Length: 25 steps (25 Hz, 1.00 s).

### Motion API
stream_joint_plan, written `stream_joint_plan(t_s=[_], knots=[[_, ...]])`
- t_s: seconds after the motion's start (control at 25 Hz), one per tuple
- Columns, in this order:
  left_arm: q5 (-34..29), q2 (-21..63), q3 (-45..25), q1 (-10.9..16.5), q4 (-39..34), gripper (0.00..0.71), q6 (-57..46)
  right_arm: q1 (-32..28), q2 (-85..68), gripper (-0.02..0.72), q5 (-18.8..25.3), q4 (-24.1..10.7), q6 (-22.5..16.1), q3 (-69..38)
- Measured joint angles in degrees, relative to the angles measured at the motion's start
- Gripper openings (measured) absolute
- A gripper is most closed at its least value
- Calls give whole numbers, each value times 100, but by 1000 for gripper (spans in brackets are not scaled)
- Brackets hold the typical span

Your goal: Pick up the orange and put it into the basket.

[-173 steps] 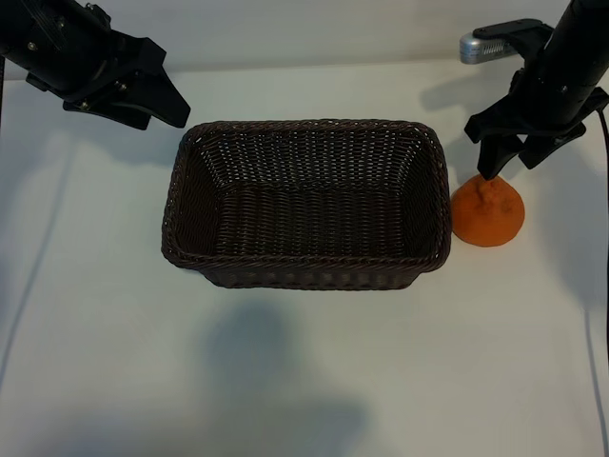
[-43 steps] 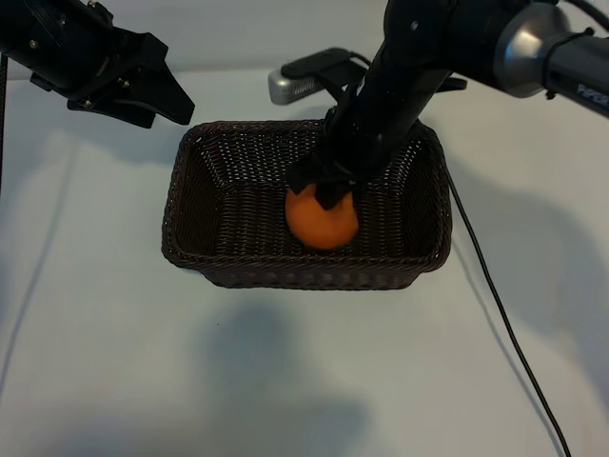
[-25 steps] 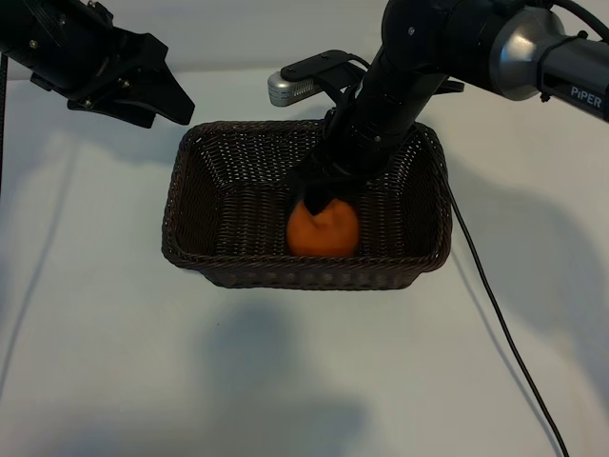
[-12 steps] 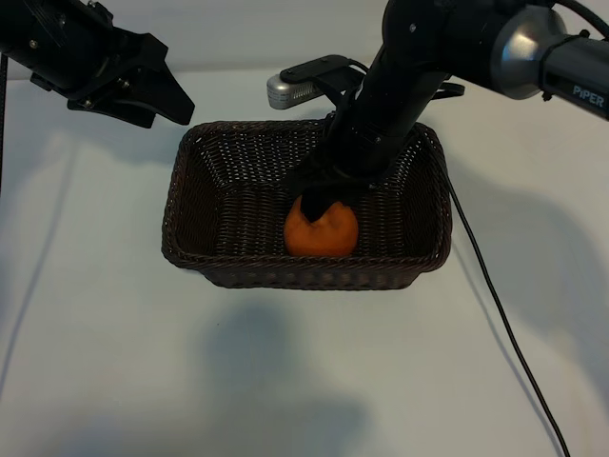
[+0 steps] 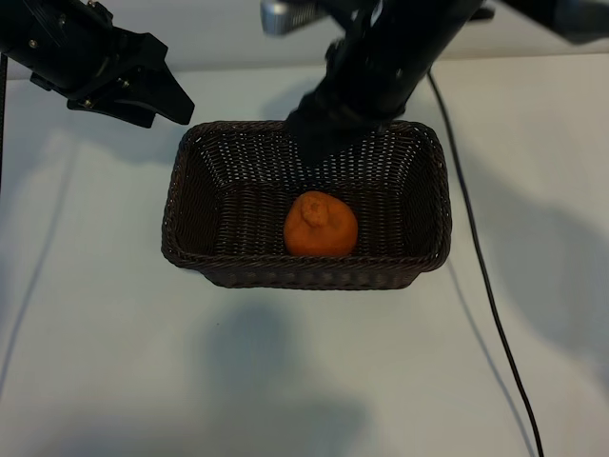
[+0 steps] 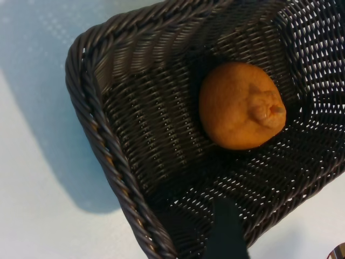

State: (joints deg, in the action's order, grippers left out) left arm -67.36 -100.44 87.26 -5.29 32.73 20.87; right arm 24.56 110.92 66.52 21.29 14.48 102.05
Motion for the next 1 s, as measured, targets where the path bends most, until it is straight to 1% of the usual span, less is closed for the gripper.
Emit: stream_joint_plan(t_s=[0.16, 0.24, 0.32, 0.48, 0.68, 1.0], knots=[[0, 0, 0, 0, 0, 559, -12, 0, -78, 455, 278, -327, -164, 249], [0, 0, 0, 0, 0, 559, -12, -9, -80, 455, 317, -384, -177, 262], [0, 0, 0, 0, 0, 559, -12, -33, -80, 455, 317, -390, -166, 262], [0, 0, 0, 0, 0, 559, -12, -187, -80, 455, 336, -385, 7, 262], [0, 0, 0, 0, 0, 559, -12, -530, -80, 455, 341, -360, 84, 262], [0, 0, 0, 0, 0, 559, -7, -1038, -80, 455, 341, -335, 343, 262]])
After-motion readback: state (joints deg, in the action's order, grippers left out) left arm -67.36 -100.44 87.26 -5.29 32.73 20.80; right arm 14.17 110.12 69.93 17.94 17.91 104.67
